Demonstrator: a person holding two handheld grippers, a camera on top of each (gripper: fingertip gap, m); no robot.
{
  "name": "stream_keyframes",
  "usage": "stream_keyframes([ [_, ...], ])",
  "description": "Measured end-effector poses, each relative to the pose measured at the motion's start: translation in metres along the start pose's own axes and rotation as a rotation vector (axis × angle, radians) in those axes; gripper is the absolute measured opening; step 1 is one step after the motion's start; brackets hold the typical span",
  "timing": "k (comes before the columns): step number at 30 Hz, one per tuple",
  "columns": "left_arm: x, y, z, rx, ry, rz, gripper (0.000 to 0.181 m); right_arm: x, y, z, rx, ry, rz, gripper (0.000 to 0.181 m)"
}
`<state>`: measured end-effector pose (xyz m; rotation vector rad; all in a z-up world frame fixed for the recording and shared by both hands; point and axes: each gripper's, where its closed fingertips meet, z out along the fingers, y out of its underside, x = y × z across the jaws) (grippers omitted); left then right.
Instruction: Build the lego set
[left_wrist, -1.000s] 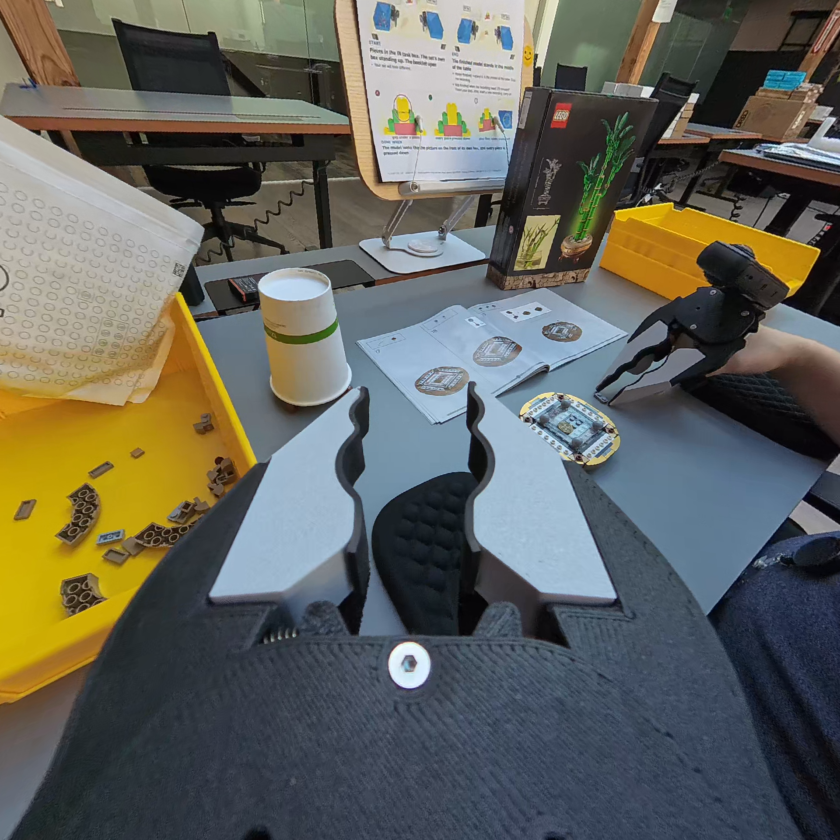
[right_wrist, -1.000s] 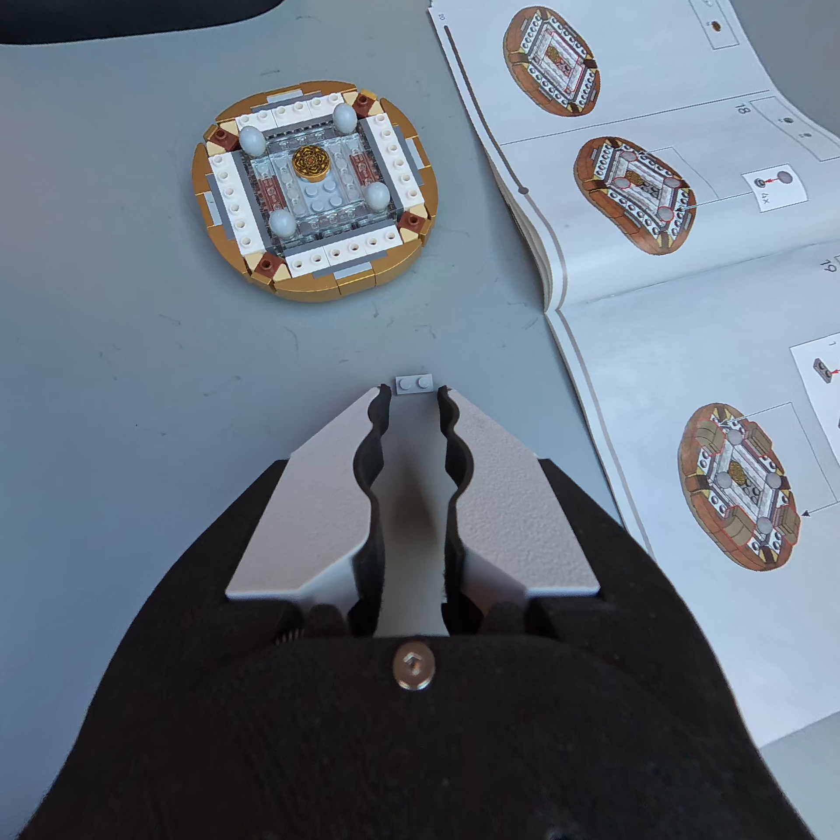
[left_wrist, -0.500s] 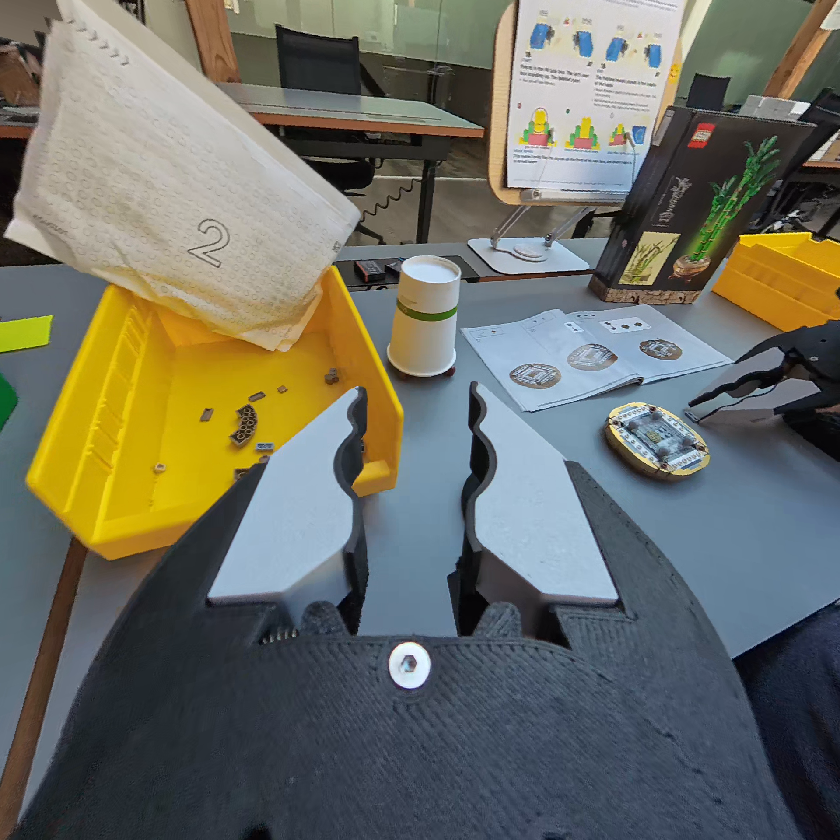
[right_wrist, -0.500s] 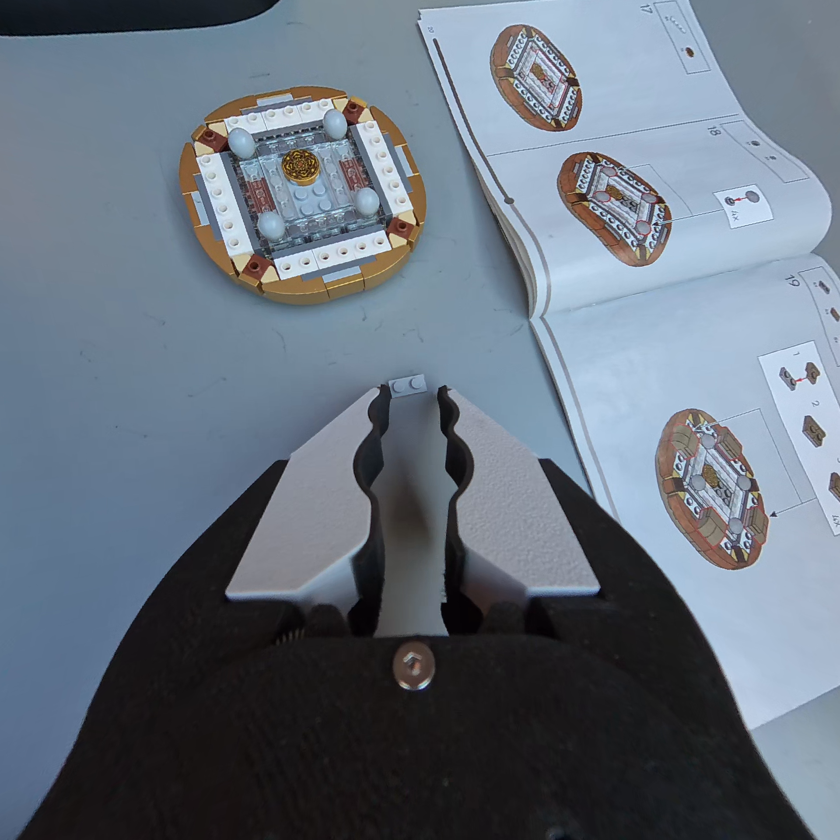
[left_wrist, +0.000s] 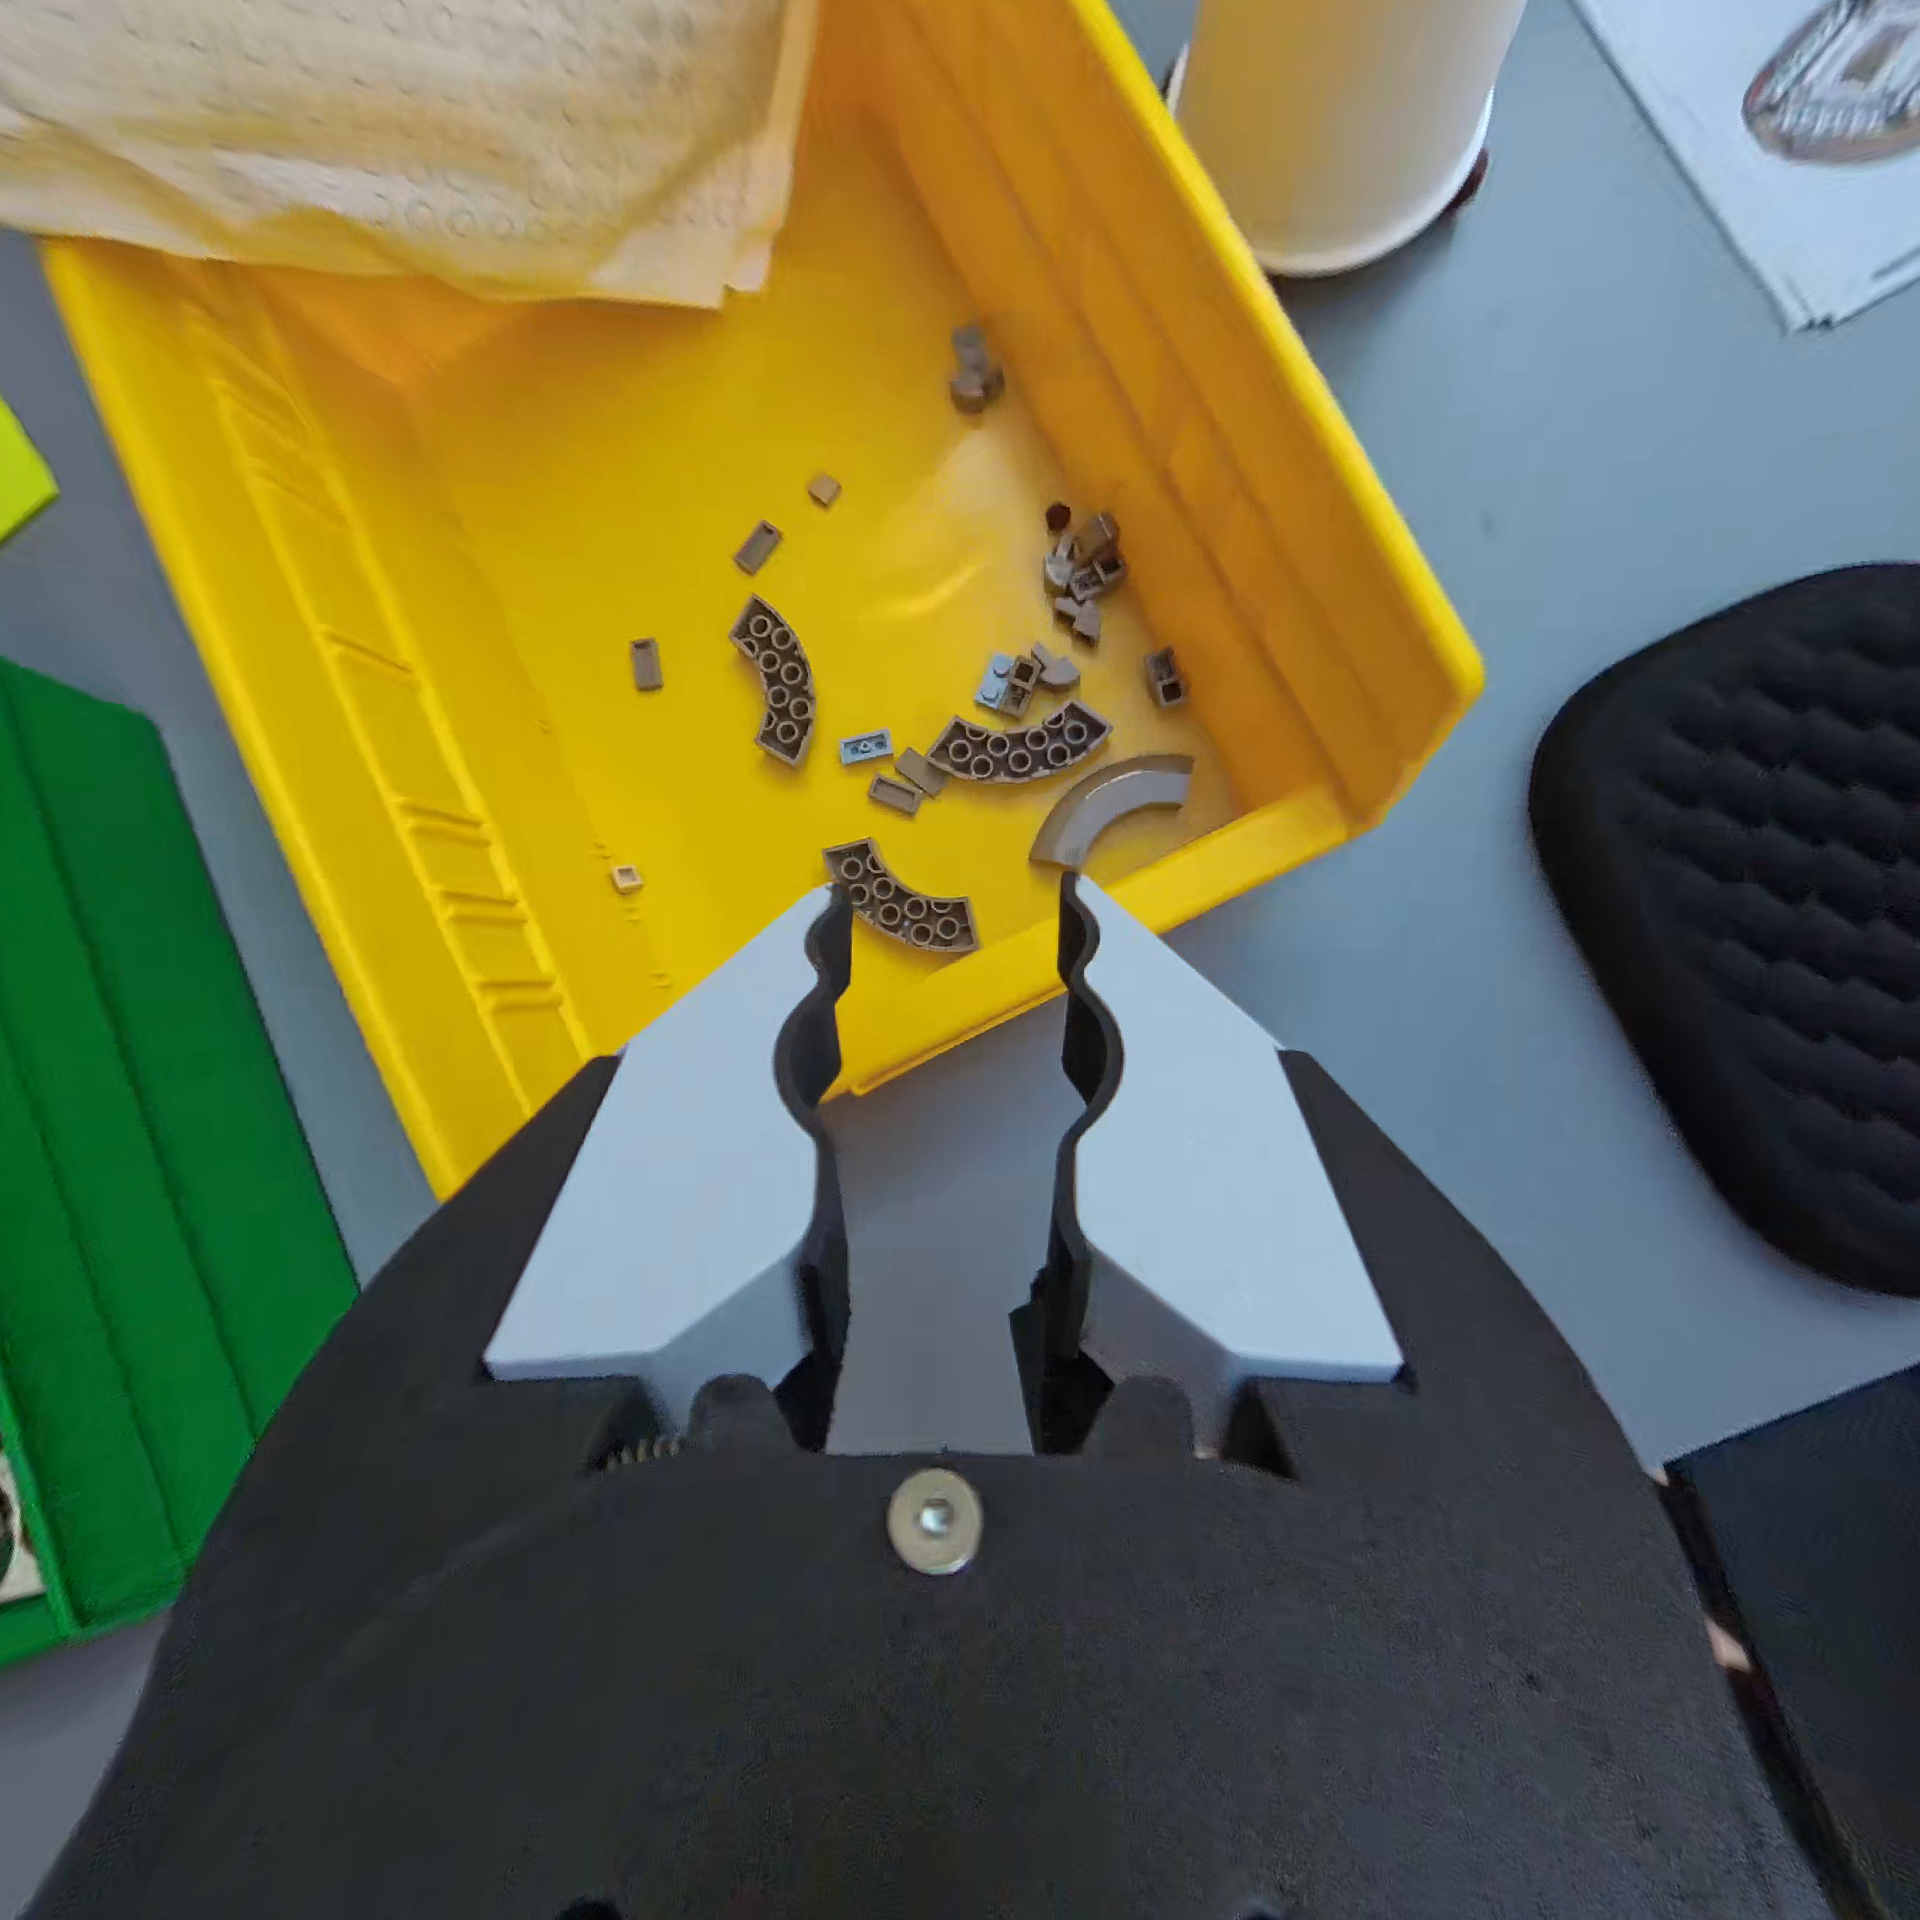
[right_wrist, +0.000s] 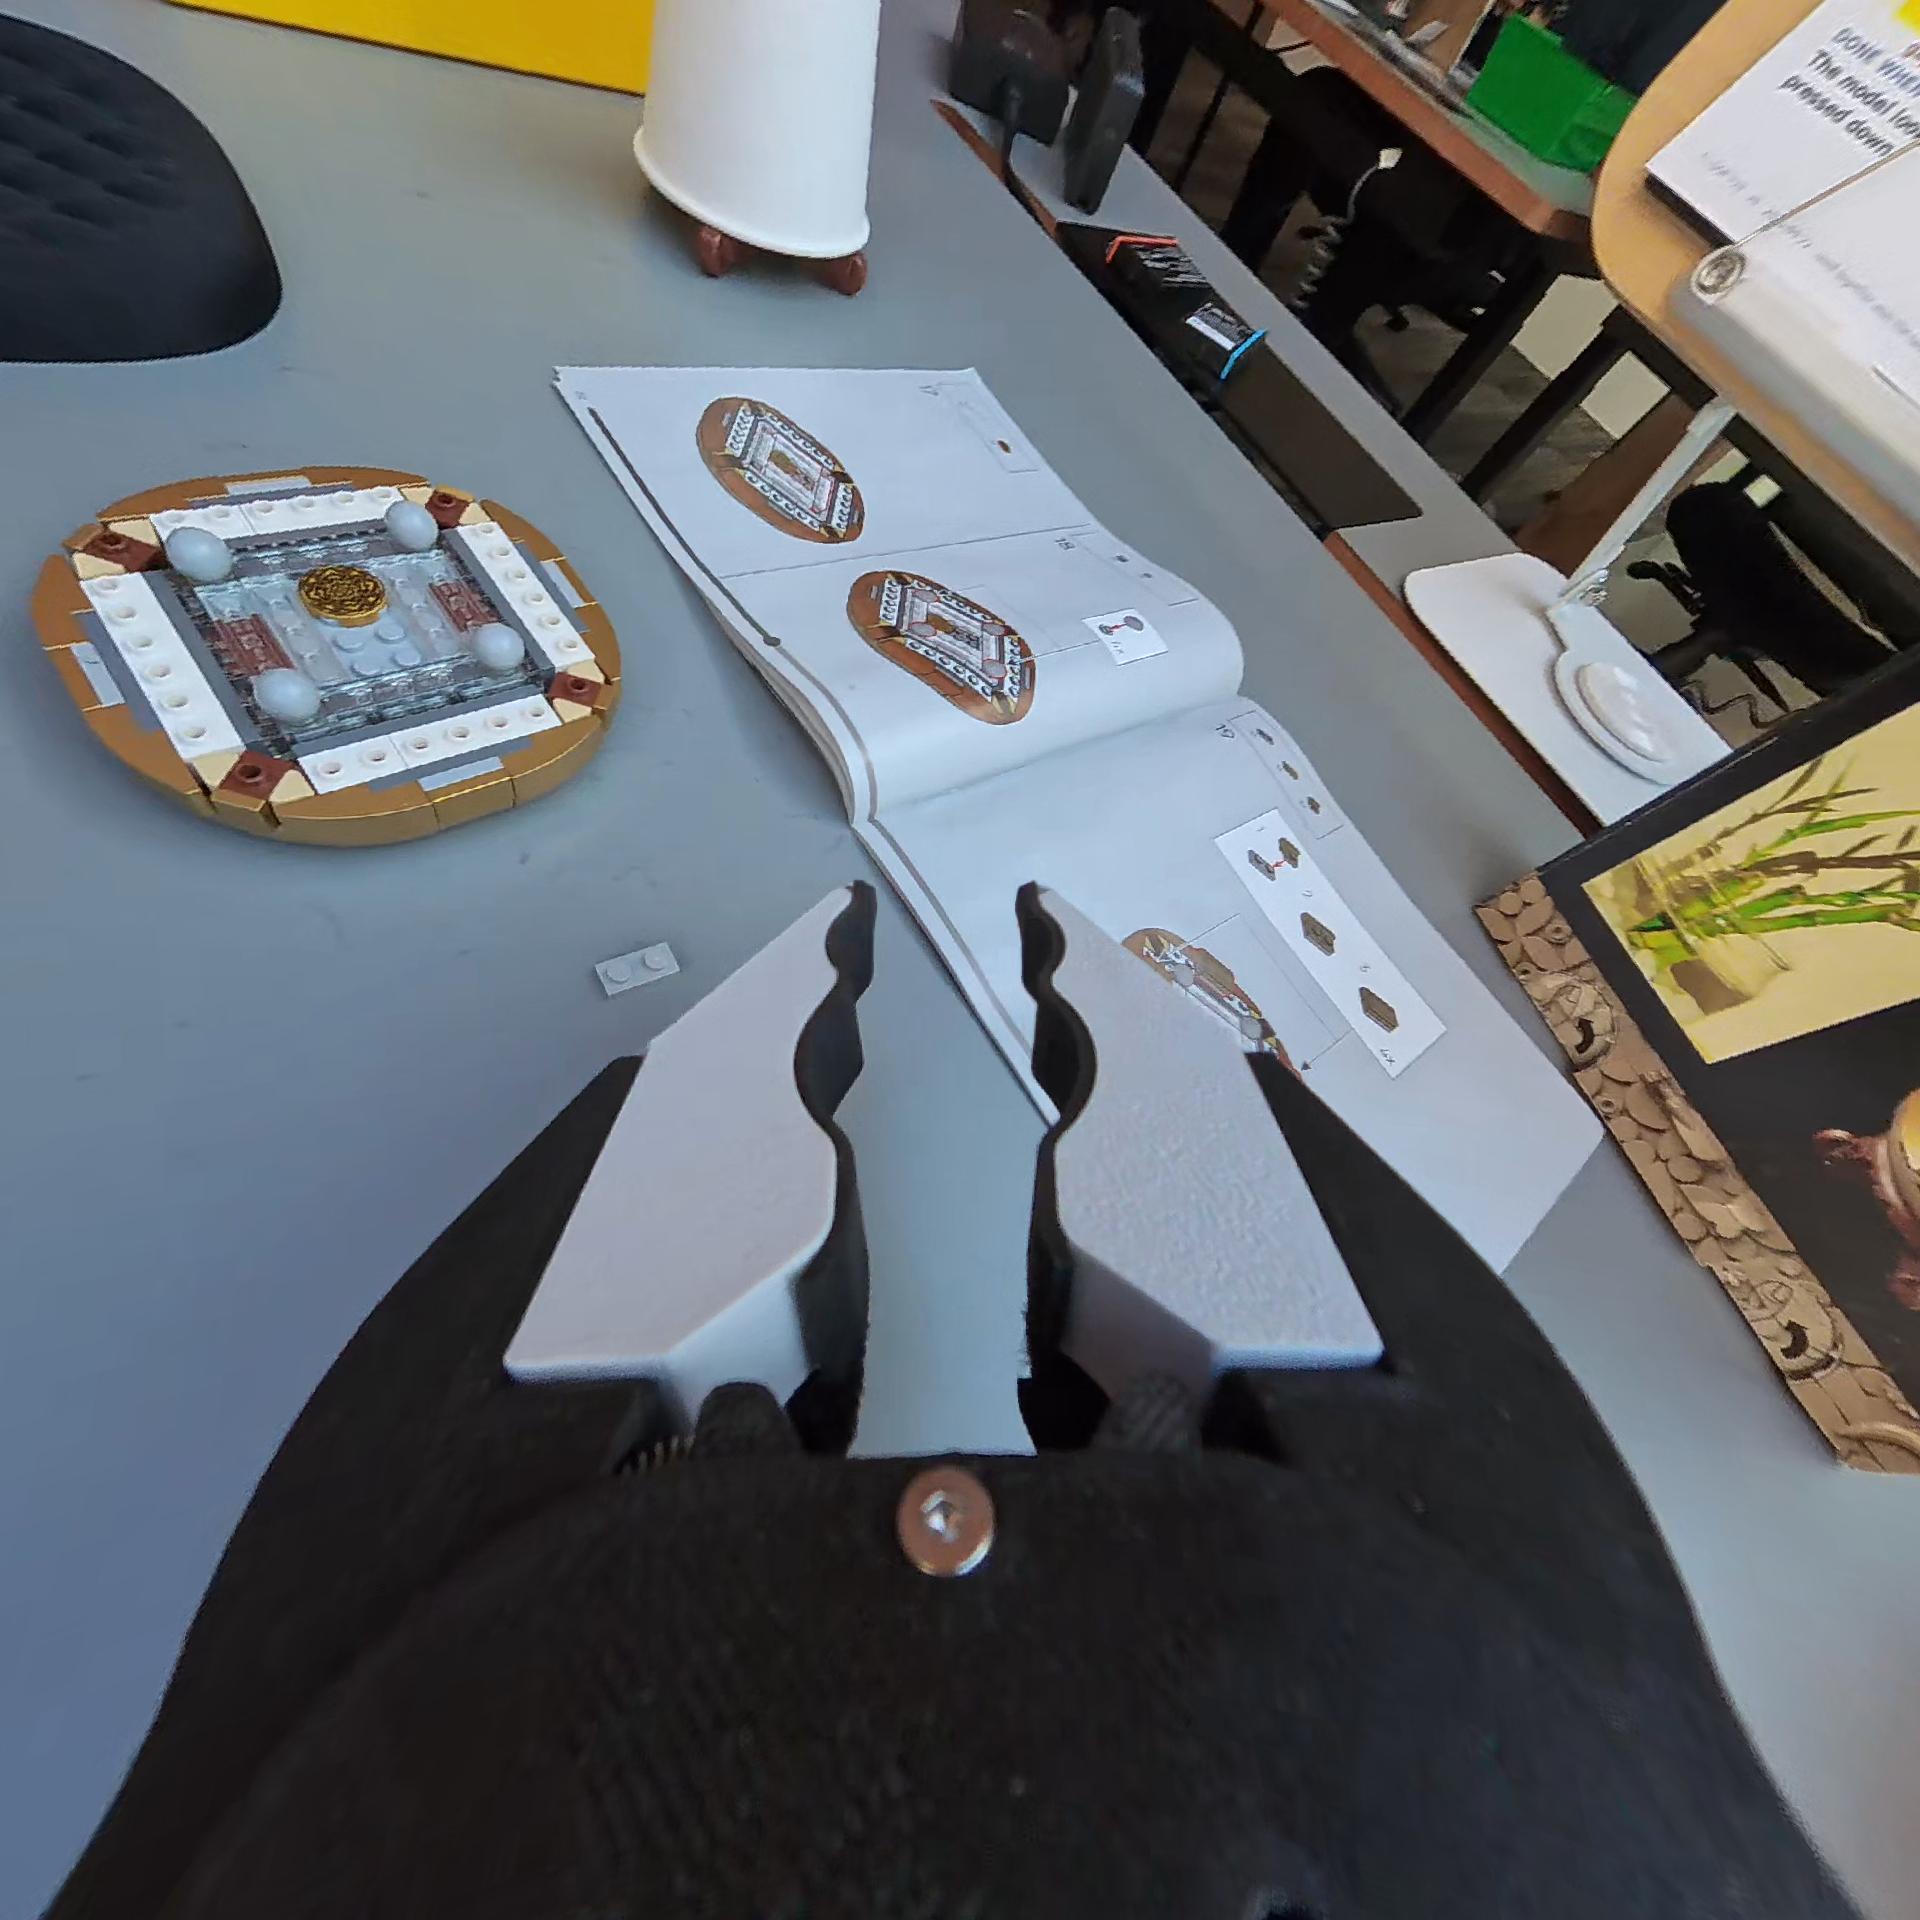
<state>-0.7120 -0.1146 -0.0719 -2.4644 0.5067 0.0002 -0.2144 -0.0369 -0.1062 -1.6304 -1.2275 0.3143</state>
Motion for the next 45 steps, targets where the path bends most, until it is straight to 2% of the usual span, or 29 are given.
stream_keyframes([
  [1,-0.003,0.000,0.009,-0.052,0.038,0.030,0.036,0.002,0.001,-0.001,0.004,0.010,0.003,0.027],
  [5,-0.015,0.007,0.040,-0.221,0.114,0.109,0.031,0.012,0.007,-0.007,0.003,0.083,-0.009,0.027],
  [13,-0.036,0.013,0.066,-0.327,0.108,0.144,0.032,0.051,0.006,-0.033,0.067,0.335,-0.051,0.027],
  [17,-0.056,0.010,0.069,-0.365,0.031,0.188,0.031,0.068,0.005,-0.041,0.093,0.427,-0.038,0.027],
  [19,-0.089,0.006,0.066,-0.395,-0.124,0.177,0.015,0.069,0.006,-0.040,0.091,0.436,-0.047,0.026],
  [20,-0.101,0.002,0.065,-0.399,-0.169,0.151,0.018,0.069,0.007,-0.040,0.085,0.443,-0.059,0.025],
  [24,-0.089,-0.012,0.075,-0.368,0.007,0.017,0.025,0.069,0.008,-0.036,0.069,0.440,-0.081,0.023],
  [28,-0.079,-0.008,0.085,-0.432,0.071,0.032,0.028,0.067,0.009,-0.034,0.064,0.438,-0.096,0.022],
  [32,-0.052,-0.002,0.091,-0.471,0.220,-0.003,0.032,0.069,0.011,-0.033,0.060,0.435,-0.083,0.021],
  [35,-0.049,0.005,0.098,-0.486,0.220,0.043,0.034,0.069,0.011,-0.032,0.066,0.428,-0.069,0.021],
  [40,-0.054,0.001,0.104,-0.438,0.175,0.065,0.030,0.070,0.012,-0.032,0.060,0.430,-0.067,0.021],
  [43,-0.058,0.010,0.106,-0.475,0.151,0.087,0.030,0.069,0.014,-0.031,0.048,0.429,-0.074,0.021],
  [45,-0.062,0.015,0.109,-0.482,0.120,0.101,0.023,0.069,0.014,-0.030,0.041,0.430,-0.082,0.021],
])
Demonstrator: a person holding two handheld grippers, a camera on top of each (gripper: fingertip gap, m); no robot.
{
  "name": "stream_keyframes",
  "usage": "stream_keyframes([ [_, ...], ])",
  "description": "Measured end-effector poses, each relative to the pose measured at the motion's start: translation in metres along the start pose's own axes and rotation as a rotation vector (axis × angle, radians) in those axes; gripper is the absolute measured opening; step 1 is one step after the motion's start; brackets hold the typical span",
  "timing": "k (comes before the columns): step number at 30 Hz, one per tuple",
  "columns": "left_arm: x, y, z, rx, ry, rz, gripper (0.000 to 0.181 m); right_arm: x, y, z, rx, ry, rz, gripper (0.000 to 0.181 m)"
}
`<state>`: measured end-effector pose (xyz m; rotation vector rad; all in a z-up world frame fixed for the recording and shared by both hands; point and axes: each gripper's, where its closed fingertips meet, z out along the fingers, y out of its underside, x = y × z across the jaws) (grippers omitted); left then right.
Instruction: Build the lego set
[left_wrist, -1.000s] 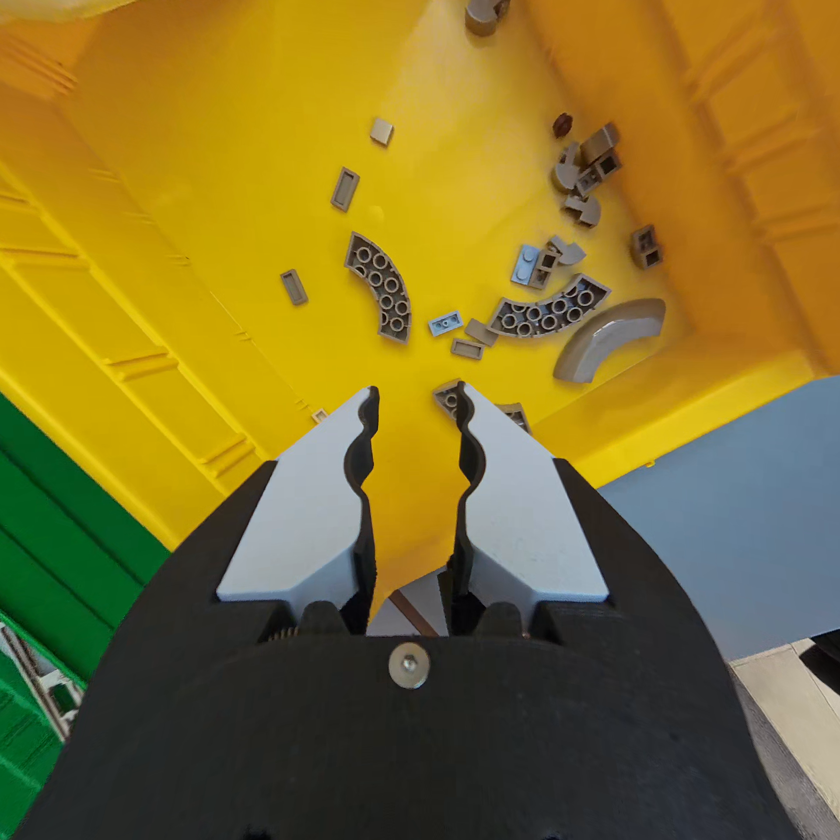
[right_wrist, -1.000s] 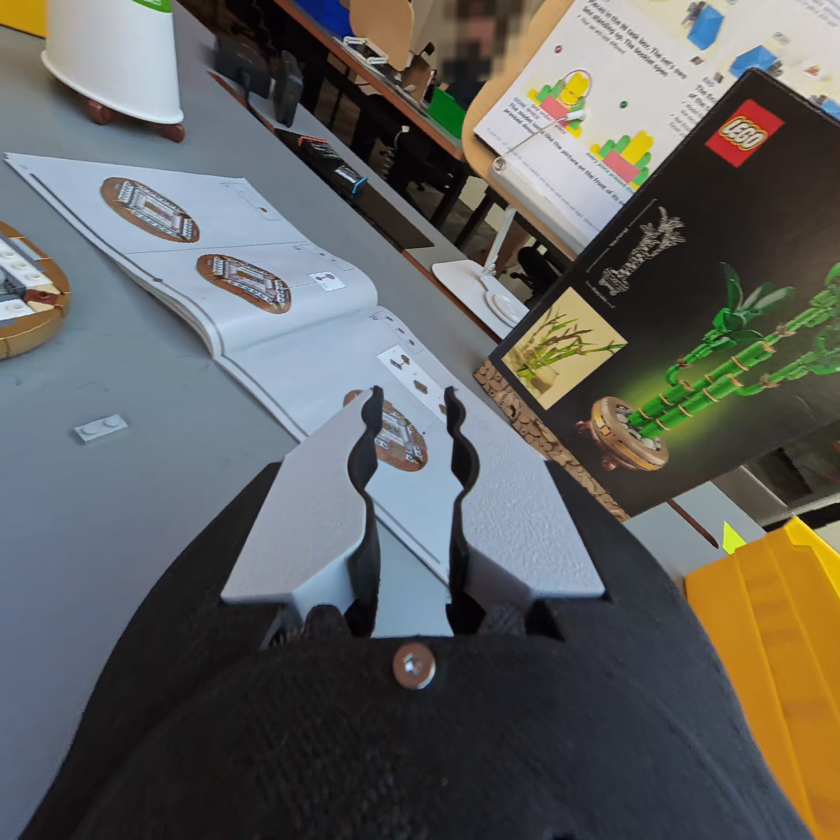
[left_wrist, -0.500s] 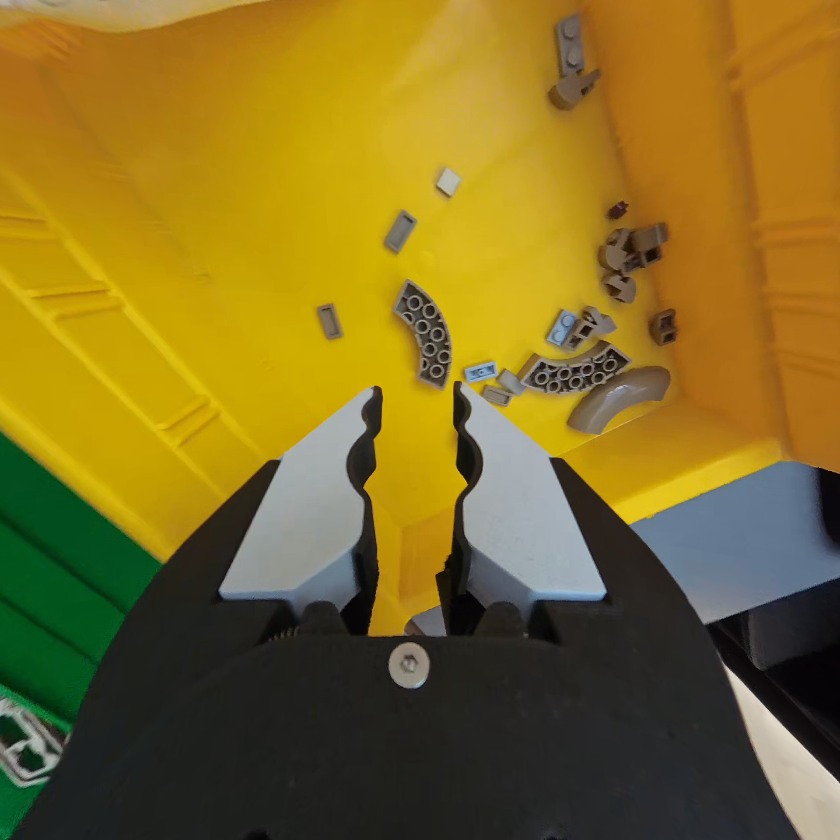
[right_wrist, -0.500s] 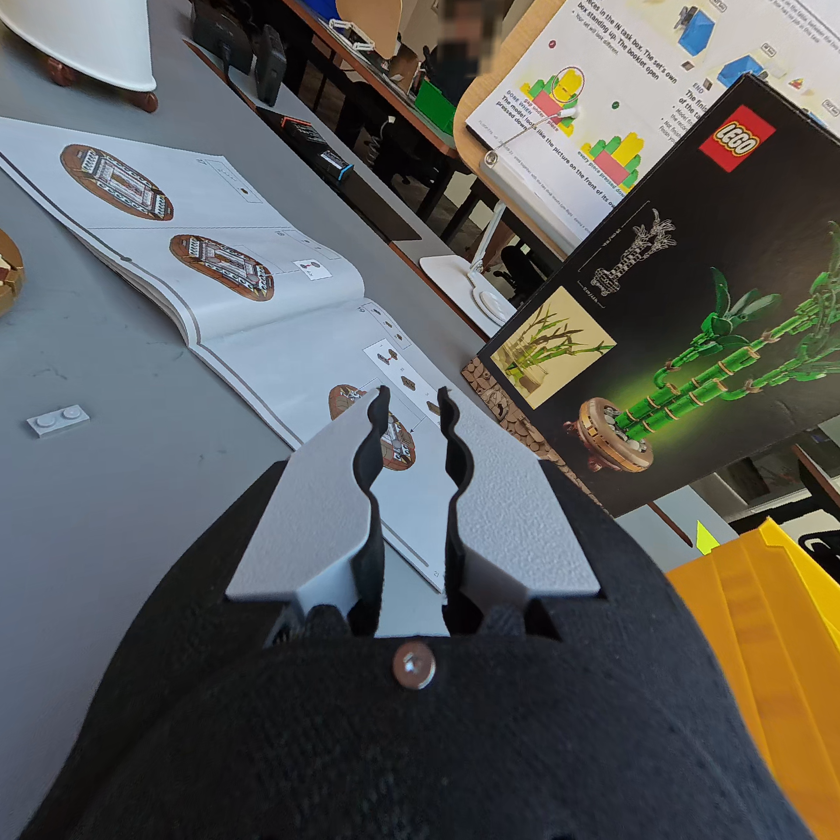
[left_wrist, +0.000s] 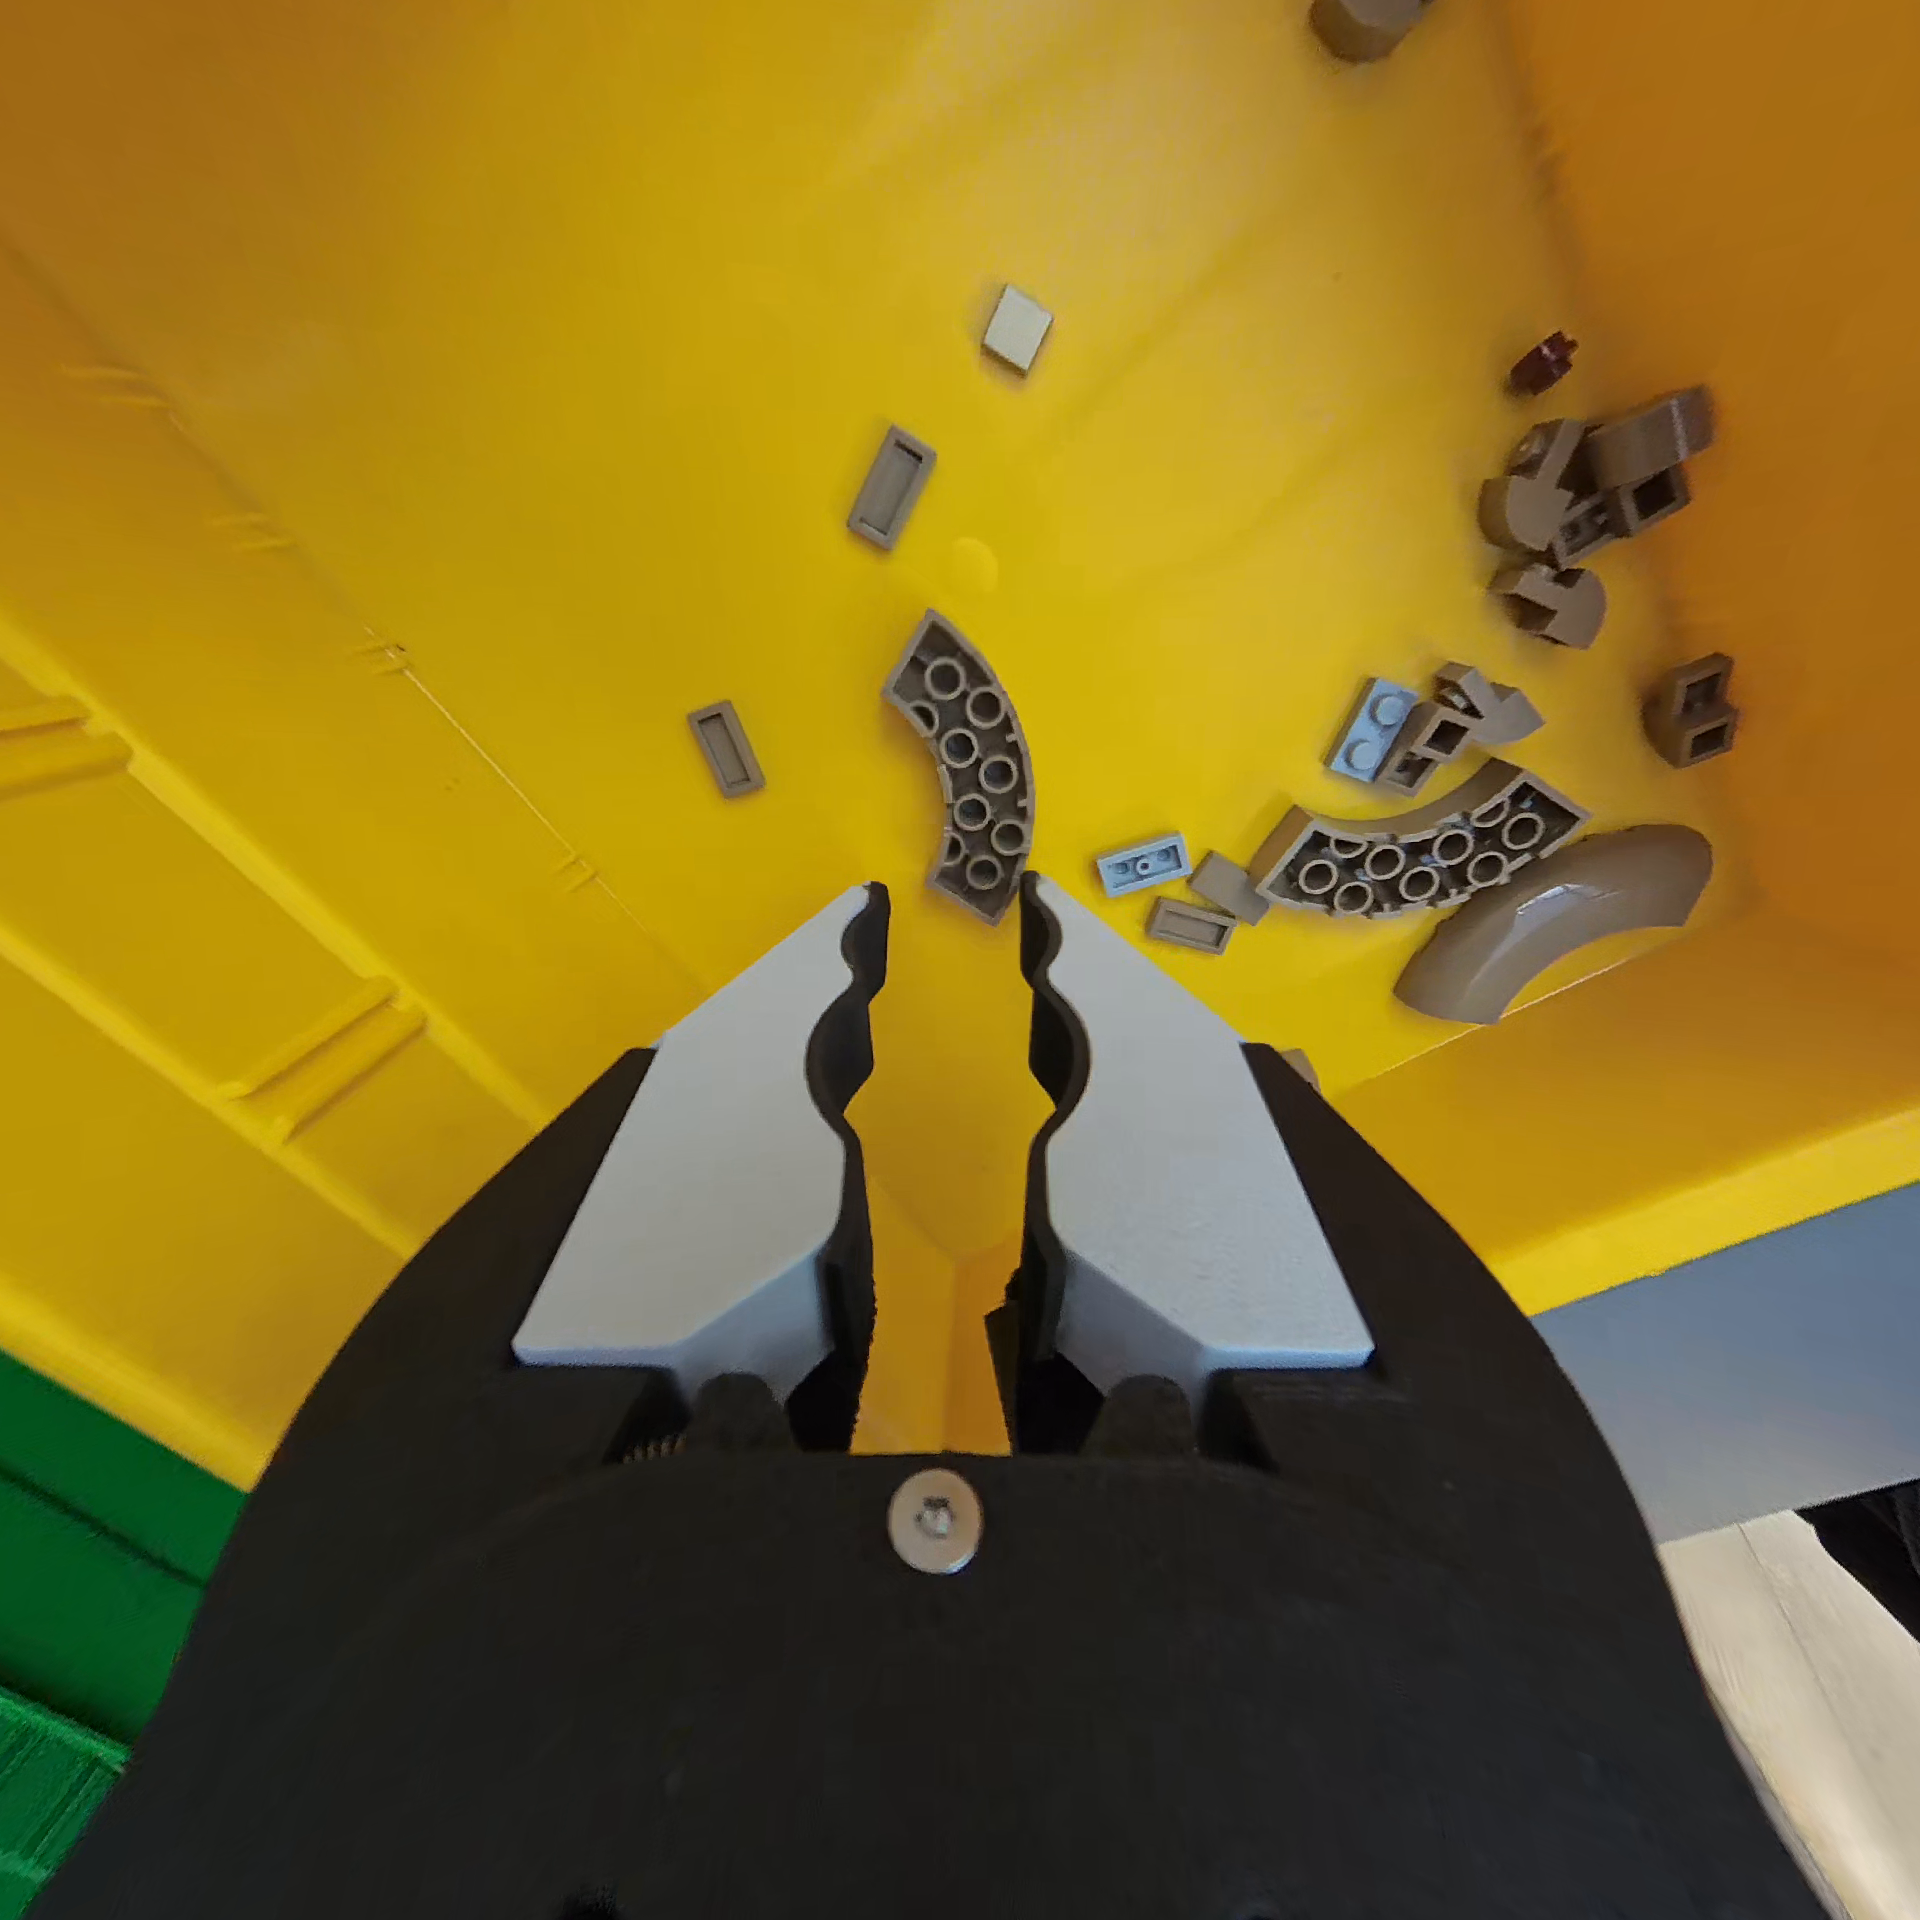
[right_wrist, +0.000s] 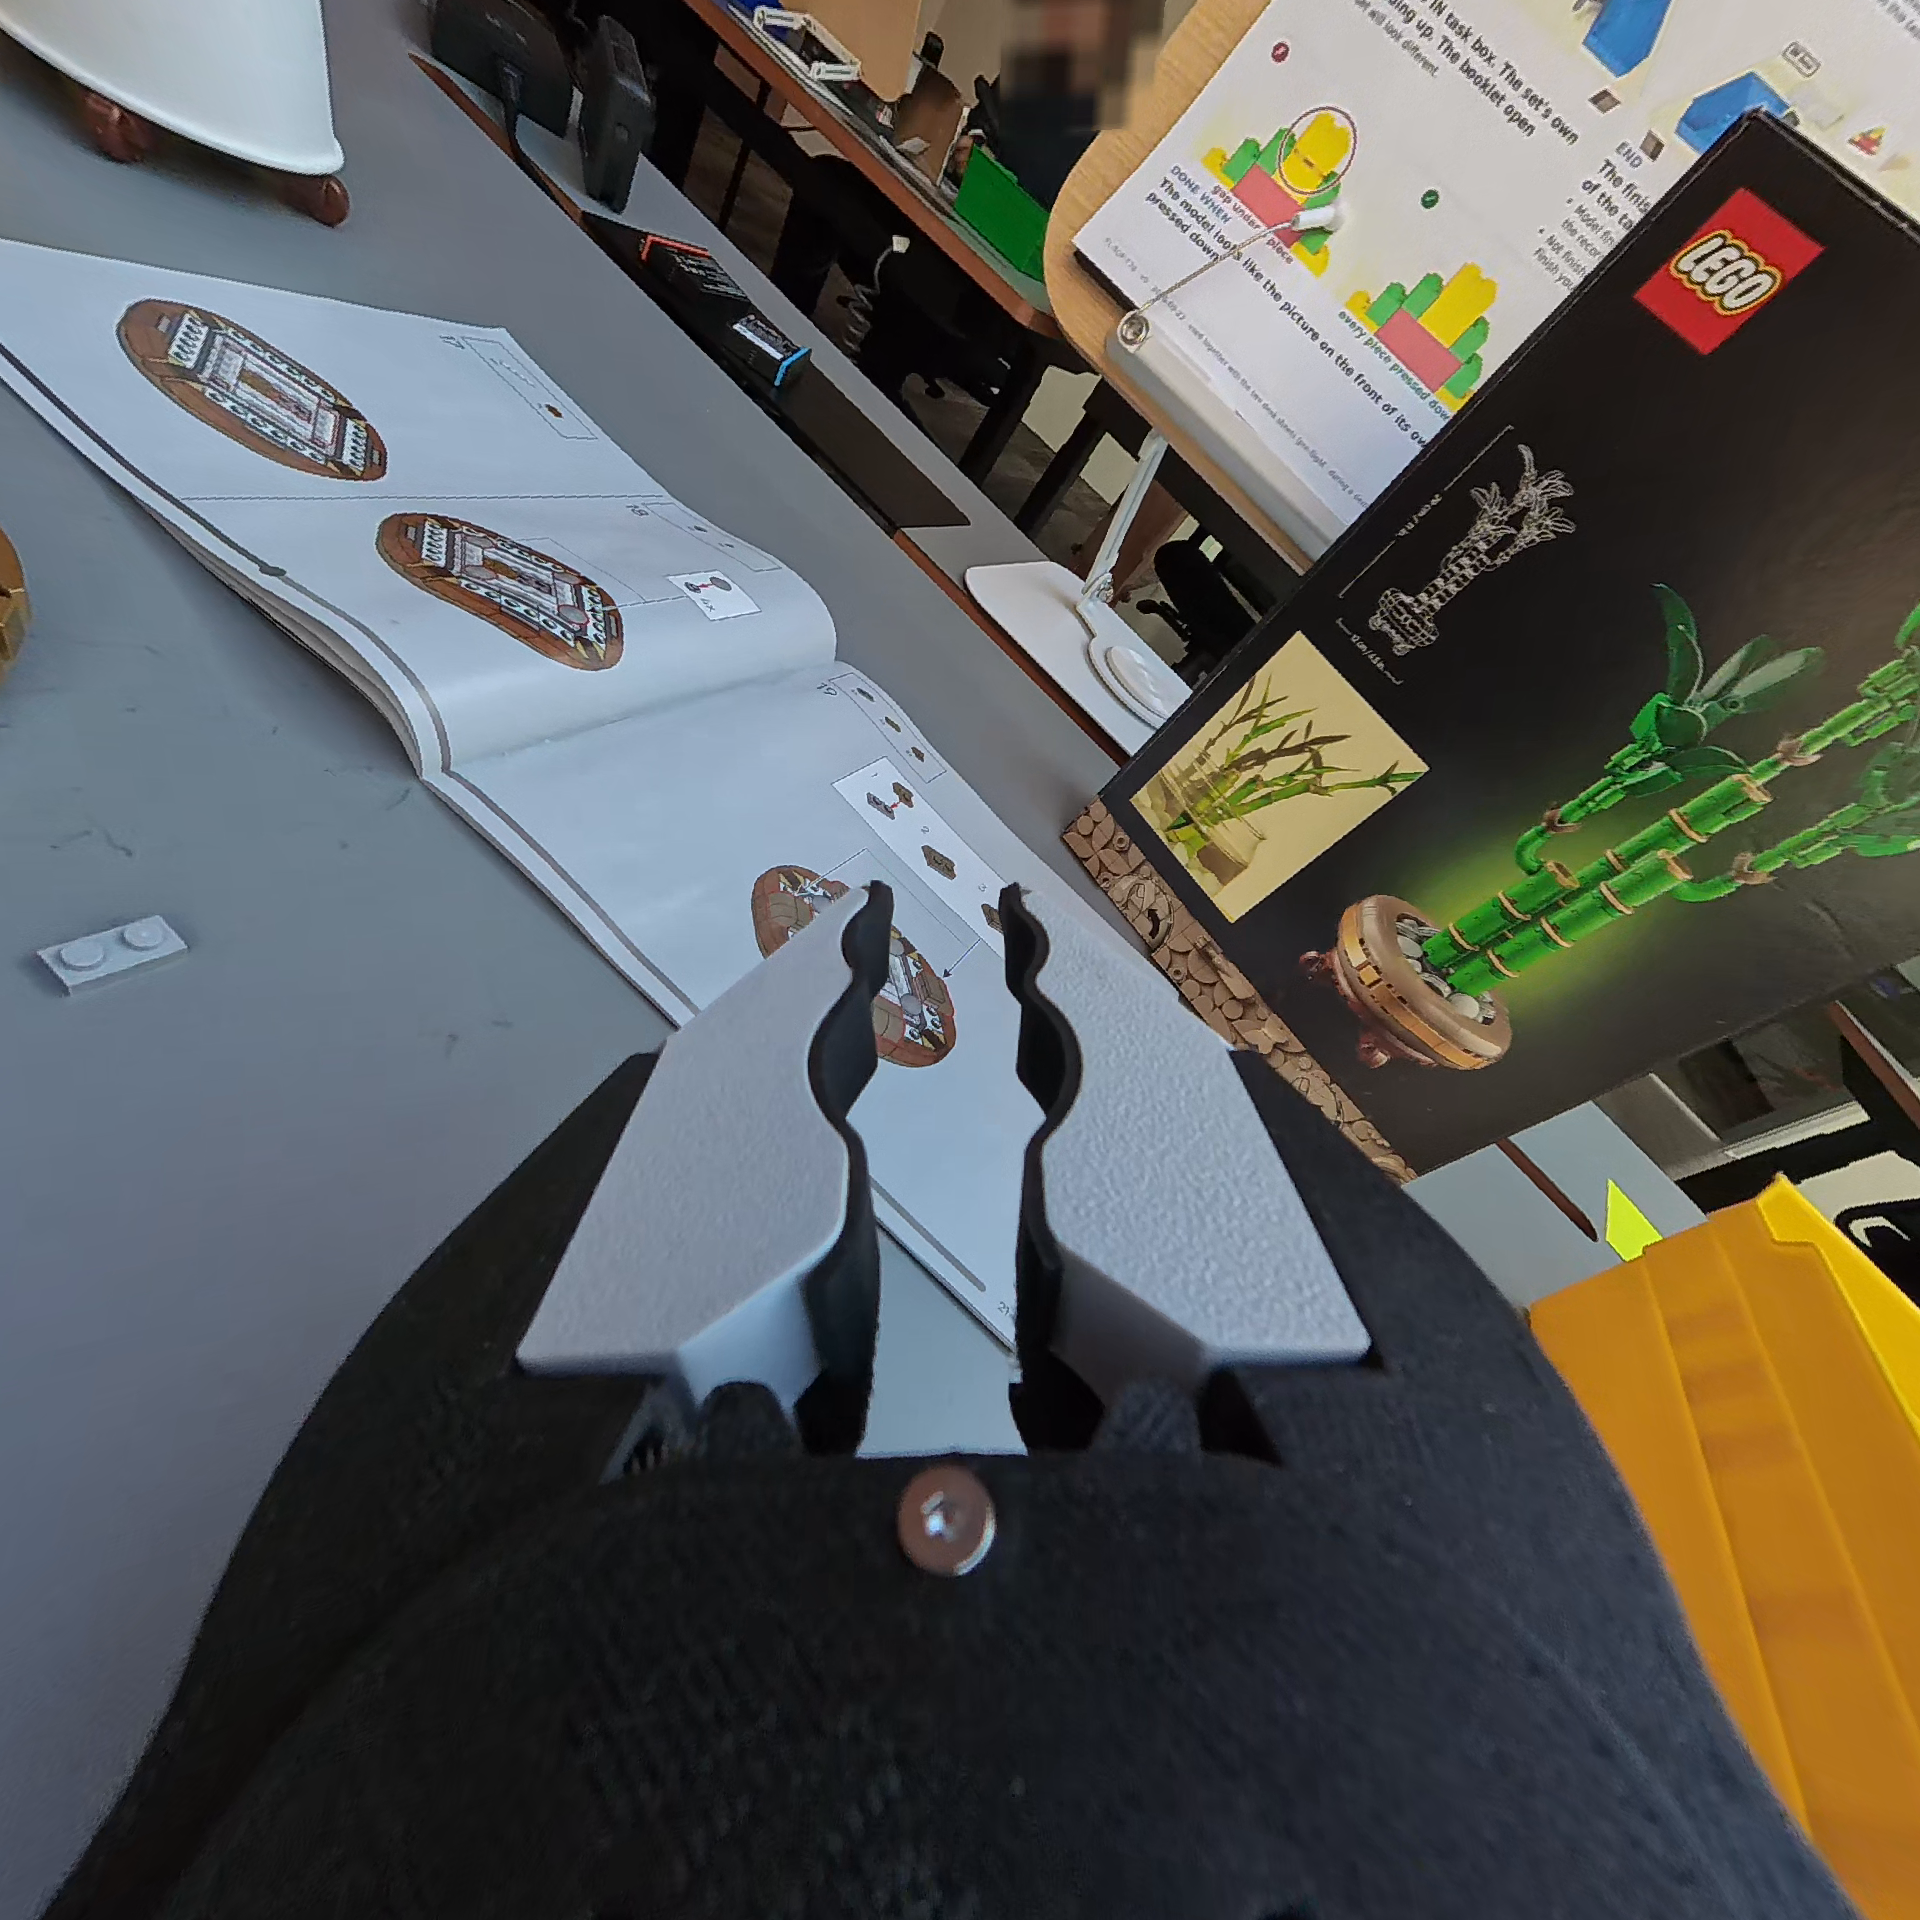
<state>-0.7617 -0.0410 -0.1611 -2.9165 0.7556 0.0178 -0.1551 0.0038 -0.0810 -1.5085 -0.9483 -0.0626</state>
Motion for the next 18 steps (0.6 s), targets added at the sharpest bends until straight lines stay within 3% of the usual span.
stream_keyframes([
  [8,0.004,0.007,-0.012,0.055,-0.019,-0.067,0.023,-0.008,0.001,0.003,-0.025,-0.013,-0.053,0.020],
  [11,0.026,0.016,-0.018,0.014,0.147,-0.231,0.032,-0.009,0.002,0.004,-0.031,-0.013,-0.070,0.021],
  [13,0.039,0.020,-0.020,-0.015,0.246,-0.311,0.024,-0.009,0.002,0.005,-0.036,-0.014,-0.070,0.021],
  [15,0.038,0.021,-0.019,-0.009,0.220,-0.330,0.022,-0.010,0.003,0.005,-0.038,-0.014,-0.070,0.021],
  [18,0.043,0.026,-0.015,-0.044,0.217,-0.369,0.036,-0.009,0.004,0.005,-0.041,-0.011,-0.072,0.020],
])
